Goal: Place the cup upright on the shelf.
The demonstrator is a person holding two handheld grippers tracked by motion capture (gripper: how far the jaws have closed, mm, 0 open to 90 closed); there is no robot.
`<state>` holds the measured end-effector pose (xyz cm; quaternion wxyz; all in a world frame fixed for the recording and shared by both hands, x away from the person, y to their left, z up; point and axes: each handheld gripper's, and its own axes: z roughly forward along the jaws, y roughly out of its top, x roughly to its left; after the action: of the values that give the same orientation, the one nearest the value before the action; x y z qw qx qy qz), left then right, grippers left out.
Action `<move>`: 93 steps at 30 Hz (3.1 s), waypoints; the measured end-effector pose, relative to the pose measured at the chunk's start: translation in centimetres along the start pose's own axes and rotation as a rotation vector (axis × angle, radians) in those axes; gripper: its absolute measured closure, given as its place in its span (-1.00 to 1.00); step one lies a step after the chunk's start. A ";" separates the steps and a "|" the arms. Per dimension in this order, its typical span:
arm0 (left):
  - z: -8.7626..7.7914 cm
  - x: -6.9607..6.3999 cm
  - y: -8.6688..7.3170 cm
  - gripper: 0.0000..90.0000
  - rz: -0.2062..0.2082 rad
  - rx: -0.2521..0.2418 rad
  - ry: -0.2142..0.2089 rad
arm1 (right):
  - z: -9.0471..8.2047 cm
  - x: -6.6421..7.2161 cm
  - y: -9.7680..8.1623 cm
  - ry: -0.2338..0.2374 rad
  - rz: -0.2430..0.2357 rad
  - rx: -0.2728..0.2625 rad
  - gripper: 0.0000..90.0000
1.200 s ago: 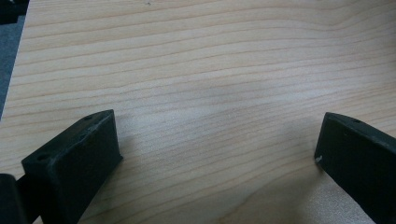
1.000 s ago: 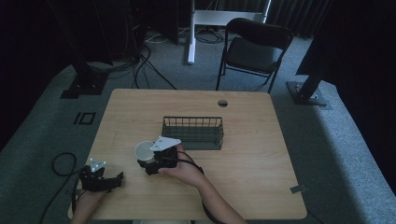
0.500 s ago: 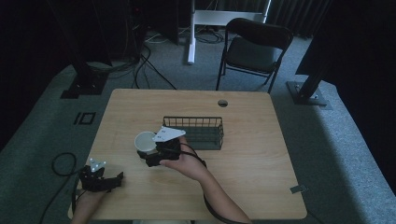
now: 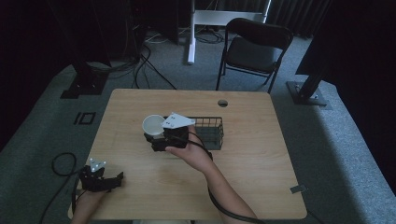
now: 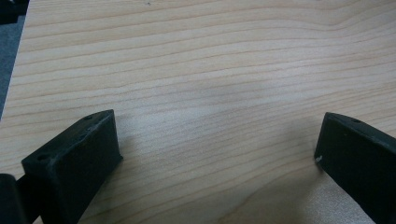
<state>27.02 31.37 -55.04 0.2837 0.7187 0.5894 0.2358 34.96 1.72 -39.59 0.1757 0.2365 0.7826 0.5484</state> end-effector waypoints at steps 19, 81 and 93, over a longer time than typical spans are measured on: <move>0.0 0.0 0.0 -1.00 0.000 -0.001 0.000 | -2.1 -5.9 0.2 -0.307 0.094 0.007 -0.54; 0.0 0.0 0.0 -1.00 0.001 0.000 0.000 | -3.2 -10.7 -7.7 -0.388 0.212 0.117 -0.73; 0.0 0.0 0.0 -1.00 0.001 0.000 0.000 | -4.8 -10.6 -7.7 -0.362 0.188 0.104 -0.74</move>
<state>27.02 31.38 -55.04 0.2837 0.7189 0.5891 0.2359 39.77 -10.20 -45.02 0.2491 0.4120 0.7401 0.4696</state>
